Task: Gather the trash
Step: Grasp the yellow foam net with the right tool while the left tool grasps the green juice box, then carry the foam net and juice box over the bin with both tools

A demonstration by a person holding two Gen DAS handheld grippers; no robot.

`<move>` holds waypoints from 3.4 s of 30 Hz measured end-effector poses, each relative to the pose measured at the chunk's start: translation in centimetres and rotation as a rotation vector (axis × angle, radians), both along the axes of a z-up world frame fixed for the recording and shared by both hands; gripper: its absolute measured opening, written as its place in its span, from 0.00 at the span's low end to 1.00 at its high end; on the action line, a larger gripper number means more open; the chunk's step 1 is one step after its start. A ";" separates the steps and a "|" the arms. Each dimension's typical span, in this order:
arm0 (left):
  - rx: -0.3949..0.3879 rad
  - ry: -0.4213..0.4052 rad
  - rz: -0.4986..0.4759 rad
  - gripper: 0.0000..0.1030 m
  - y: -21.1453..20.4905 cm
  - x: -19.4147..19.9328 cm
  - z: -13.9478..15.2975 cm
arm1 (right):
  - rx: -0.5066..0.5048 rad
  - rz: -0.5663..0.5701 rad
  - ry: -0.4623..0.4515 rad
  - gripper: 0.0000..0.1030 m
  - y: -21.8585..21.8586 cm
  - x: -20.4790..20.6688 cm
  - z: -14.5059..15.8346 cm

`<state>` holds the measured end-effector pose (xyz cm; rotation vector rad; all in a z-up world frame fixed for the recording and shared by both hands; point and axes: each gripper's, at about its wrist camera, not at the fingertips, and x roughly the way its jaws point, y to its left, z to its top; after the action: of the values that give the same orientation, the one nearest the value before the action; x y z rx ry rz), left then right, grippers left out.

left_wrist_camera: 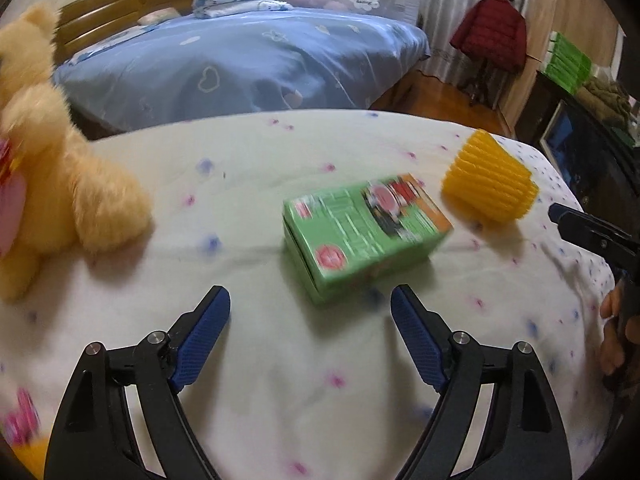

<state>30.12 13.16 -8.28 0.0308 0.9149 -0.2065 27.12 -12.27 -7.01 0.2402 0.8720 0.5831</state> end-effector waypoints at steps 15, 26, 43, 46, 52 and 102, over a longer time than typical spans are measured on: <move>-0.019 -0.040 -0.226 0.88 -2.5 1.9 0.4 | 0.016 -0.014 0.049 0.53 1.7 4.2 -1.8; -0.038 -0.025 -0.115 0.57 -5.2 -2.6 0.8 | 0.027 -0.028 0.047 0.34 -1.0 1.2 -1.4; -0.099 -0.029 -0.015 0.57 -12.5 -10.8 1.1 | 0.053 -0.144 0.018 0.34 -8.6 -8.7 0.1; -0.108 -0.028 -0.014 0.57 -13.7 -11.6 1.1 | 0.045 -0.159 0.013 0.34 -9.5 -9.8 0.0; -0.128 -0.040 -0.016 0.57 -16.0 -13.1 1.5 | 0.037 -0.194 -0.002 0.34 -11.4 -11.5 0.3; -0.045 -0.091 -0.144 0.57 -25.6 -15.2 3.3 | 0.048 -0.374 -0.005 0.34 -20.3 -16.7 0.3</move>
<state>14.95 -12.47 -4.94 0.0636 0.8174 -0.3566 10.43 -32.54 -6.72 0.4340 0.7842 0.2559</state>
